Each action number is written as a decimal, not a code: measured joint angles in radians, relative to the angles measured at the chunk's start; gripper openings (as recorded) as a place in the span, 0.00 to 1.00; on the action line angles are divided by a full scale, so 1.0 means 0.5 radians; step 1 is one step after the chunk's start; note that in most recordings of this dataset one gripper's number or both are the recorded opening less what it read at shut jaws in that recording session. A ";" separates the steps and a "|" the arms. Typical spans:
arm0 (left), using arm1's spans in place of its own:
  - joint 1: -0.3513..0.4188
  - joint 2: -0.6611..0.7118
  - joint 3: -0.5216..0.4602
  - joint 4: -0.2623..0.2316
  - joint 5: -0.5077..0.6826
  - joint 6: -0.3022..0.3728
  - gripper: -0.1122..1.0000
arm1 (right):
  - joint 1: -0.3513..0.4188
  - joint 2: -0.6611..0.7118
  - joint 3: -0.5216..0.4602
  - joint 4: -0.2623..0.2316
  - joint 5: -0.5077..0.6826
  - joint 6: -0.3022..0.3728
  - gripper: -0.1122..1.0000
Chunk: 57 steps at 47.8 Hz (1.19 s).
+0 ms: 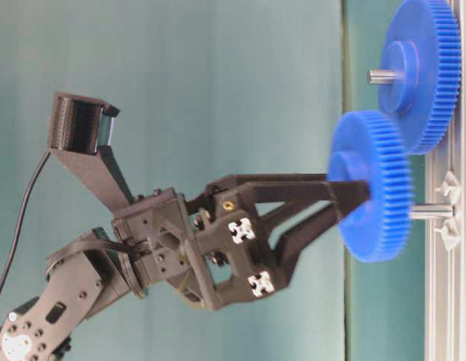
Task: Find the location of the shaft and insert the small gear.
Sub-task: 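Lift the small blue gear and carry it over the empty shaft, then align the gear's bore with the shaft beside the large gear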
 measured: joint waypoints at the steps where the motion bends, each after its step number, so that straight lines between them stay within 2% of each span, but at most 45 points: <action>1: 0.003 0.000 0.000 0.000 0.009 0.006 0.68 | 0.000 -0.006 0.003 0.000 0.000 0.000 0.21; 24: 0.107 0.000 0.049 0.000 0.067 0.058 0.68 | -0.018 -0.074 0.031 0.000 -0.012 0.000 0.21; 57: 0.107 0.015 0.074 0.000 0.055 0.052 0.68 | -0.037 -0.074 0.031 0.000 -0.021 0.000 0.21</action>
